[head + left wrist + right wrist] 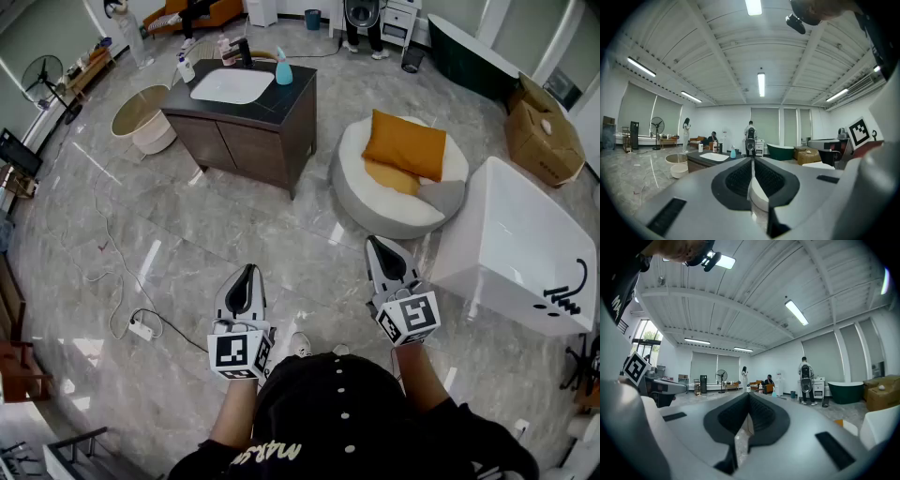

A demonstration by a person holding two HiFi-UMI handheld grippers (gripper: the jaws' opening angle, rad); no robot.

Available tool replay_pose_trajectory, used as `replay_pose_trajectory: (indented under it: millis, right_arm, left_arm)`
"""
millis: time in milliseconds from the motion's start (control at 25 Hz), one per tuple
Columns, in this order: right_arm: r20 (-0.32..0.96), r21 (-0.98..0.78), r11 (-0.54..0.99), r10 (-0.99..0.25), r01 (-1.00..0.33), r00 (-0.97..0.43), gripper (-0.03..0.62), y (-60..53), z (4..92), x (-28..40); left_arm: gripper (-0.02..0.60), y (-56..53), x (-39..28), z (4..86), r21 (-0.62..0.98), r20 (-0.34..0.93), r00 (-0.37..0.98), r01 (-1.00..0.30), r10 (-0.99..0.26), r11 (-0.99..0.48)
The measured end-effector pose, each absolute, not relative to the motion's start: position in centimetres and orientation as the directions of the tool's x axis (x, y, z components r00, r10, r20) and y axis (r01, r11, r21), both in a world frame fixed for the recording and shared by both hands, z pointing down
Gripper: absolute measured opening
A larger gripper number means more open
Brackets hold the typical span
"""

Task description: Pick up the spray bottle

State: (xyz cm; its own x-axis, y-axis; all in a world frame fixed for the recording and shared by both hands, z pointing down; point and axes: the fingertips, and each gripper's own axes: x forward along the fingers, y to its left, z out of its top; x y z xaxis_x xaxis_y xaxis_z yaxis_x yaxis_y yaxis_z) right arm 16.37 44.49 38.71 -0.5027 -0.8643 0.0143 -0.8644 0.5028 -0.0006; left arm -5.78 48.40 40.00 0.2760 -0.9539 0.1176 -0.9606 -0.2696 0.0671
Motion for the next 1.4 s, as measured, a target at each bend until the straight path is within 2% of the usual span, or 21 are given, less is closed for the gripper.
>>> replay_pose_trajectory:
  millis: [920, 1400]
  right_arm:
    - [0.039, 0.016, 0.475, -0.88, -0.88, -0.474, -0.005, 42.2, 39.9, 13.0]
    - [0.058, 0.019, 0.449, -0.892, -0.893, -0.447, -0.005, 34.3, 41.6, 12.0]
  left_arm:
    - [0.028, 46.2, -9.3, 40.8, 0.08, 0.119, 0.31, -0.95, -0.943, -0.302]
    - [0.028, 38.3, -11.8, 42.9, 0.084, 0.151, 0.299, -0.954, -0.942, -0.289]
